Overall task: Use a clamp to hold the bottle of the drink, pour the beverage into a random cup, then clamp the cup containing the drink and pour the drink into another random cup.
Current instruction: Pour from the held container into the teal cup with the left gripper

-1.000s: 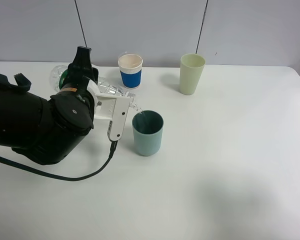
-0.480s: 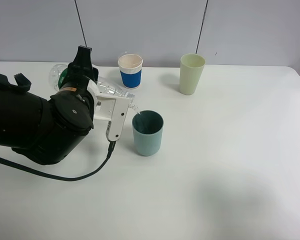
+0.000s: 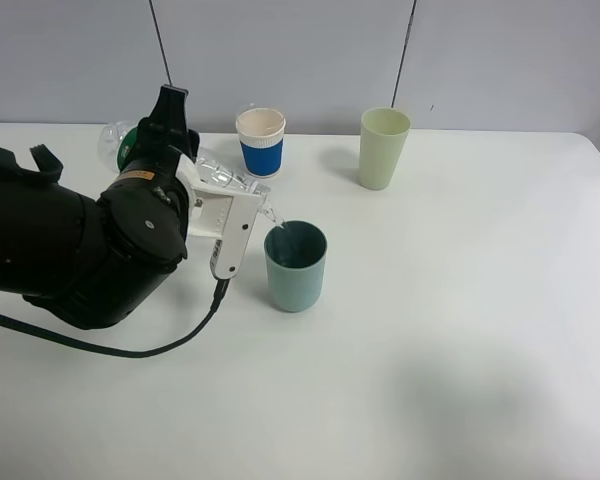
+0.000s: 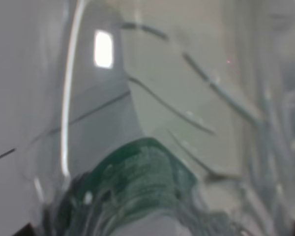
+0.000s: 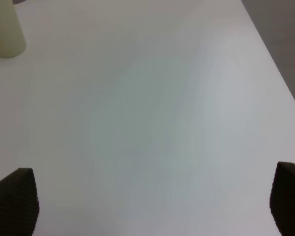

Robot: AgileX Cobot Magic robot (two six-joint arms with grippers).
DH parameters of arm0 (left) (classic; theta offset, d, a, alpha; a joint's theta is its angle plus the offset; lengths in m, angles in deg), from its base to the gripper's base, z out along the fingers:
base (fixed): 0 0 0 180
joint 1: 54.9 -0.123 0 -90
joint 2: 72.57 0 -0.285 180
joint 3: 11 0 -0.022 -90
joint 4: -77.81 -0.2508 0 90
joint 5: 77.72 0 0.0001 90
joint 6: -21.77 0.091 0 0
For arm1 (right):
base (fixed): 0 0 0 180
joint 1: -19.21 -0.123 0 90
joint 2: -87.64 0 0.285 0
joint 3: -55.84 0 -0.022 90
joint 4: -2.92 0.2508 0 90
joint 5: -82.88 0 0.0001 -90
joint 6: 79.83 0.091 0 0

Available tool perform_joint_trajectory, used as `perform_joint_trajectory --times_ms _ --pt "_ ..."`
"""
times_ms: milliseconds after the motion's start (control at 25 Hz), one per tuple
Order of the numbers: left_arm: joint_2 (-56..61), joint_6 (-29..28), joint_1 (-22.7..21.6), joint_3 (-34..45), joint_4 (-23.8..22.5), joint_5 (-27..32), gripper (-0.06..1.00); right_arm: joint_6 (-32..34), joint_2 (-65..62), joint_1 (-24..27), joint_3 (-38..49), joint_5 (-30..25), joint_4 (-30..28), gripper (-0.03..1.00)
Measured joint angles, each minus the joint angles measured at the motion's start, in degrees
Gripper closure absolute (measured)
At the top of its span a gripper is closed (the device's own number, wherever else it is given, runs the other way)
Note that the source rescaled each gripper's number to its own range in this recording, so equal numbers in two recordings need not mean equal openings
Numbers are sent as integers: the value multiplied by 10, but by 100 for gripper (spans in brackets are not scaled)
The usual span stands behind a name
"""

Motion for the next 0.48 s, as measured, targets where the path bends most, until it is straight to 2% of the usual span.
perform_joint_trajectory --times_ms 240,480 --pt "0 2 0 0 -2 -2 88 0 0 0 0 0 0 -3" --pt "0 4 0 0 -7 -33 88 0 0 0 0 0 0 -3"
